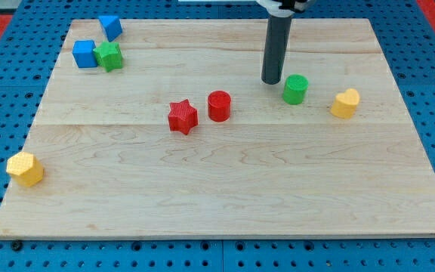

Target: Move your arm to the blue cube

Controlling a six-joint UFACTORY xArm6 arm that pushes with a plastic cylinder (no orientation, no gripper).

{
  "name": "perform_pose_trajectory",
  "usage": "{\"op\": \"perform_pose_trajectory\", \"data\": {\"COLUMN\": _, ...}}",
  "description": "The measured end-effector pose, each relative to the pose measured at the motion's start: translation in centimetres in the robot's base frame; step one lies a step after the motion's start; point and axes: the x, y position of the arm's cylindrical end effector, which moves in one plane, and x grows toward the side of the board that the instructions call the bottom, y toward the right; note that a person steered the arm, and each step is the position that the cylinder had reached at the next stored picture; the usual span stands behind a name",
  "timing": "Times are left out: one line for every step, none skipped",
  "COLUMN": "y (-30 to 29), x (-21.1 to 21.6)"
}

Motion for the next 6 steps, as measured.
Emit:
{"op": "perform_pose_trajectory", "data": {"y": 3.5, "x": 0.9}}
{"op": "perform_pose_trajectory", "data": {"y": 6.6, "x": 0.9}}
{"op": "perform_pose_trajectory", "data": {"y": 5.8, "x": 0.9}}
{"op": "perform_pose_trajectory", "data": {"y": 0.8, "x": -0.7}}
{"op": "perform_pose_trajectory", "data": {"y": -5.7, "x": -3.0}}
{"op": "perform_pose_trajectory", "data": {"y": -11.8, "x": -5.6}}
